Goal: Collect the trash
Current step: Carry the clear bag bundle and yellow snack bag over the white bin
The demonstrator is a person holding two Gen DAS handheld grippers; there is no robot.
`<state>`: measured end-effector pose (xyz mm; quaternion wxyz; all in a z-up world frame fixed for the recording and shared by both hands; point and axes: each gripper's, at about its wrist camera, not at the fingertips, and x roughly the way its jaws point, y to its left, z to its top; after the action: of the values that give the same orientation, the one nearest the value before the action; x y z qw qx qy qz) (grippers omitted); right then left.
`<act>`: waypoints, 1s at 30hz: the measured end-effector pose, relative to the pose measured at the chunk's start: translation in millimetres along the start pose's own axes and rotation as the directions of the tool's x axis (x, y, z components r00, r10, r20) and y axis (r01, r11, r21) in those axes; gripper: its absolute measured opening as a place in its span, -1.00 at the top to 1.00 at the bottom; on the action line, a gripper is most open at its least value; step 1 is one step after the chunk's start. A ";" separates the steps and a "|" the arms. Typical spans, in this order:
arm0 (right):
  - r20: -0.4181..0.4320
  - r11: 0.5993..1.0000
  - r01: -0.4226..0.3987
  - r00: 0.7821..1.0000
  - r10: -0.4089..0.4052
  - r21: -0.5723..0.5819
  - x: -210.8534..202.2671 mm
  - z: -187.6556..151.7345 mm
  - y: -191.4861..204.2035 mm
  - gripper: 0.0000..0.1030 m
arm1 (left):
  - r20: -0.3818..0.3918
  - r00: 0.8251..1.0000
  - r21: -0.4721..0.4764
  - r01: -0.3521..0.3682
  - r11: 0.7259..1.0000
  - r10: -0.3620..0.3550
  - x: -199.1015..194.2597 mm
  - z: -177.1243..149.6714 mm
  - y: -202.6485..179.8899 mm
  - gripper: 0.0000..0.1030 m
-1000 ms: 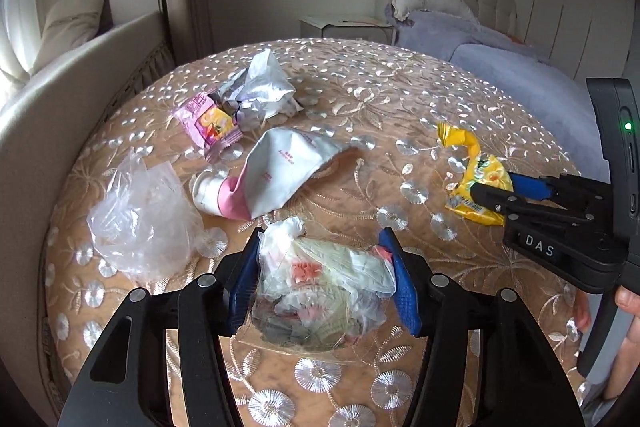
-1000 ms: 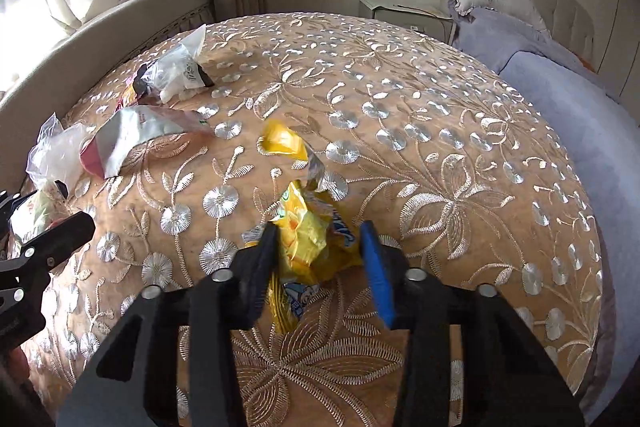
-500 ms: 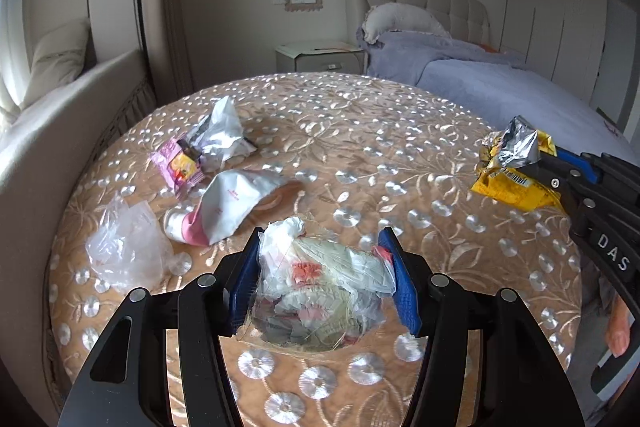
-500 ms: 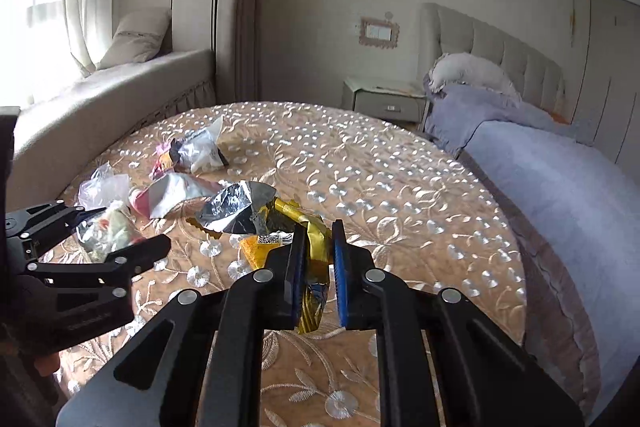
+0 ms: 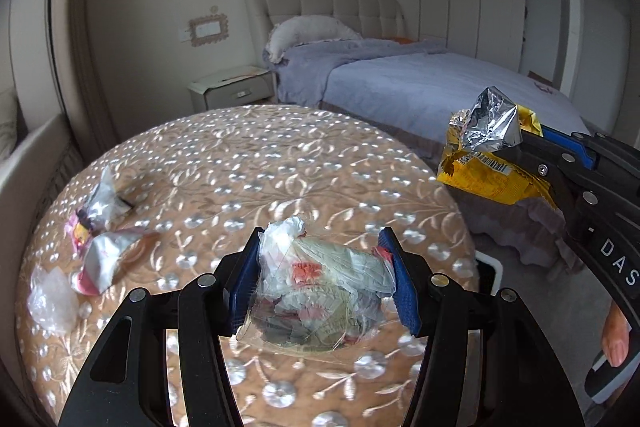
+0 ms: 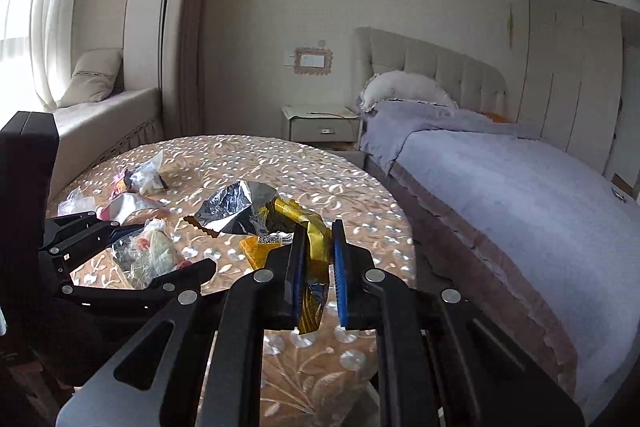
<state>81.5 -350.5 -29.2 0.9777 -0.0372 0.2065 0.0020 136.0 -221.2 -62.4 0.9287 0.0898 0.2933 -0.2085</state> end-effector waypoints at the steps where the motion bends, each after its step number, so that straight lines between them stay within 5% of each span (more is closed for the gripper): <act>1: 0.002 1.000 0.014 1.000 -0.014 0.010 -3.6 -2.1 -7.7 0.73 | 0.001 1.000 0.012 0.013 1.000 -0.013 1.2 1.5 -8.1 -0.10; 15: -0.024 0.977 0.173 0.985 -0.171 0.127 -29.4 -43.6 -90.1 0.73 | -0.055 0.982 0.167 0.188 0.968 -0.181 34.9 9.8 -120.5 -0.10; 30: -0.091 0.950 0.225 0.974 -0.210 0.216 -9.7 -76.2 -140.0 0.73 | -0.172 0.959 0.218 0.260 0.941 -0.226 92.1 6.4 -180.7 -0.10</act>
<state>44.5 -495.7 -84.7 0.9624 0.0513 0.2327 -0.1302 128.0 -415.9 -118.8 0.8546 0.1783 0.3413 -0.3485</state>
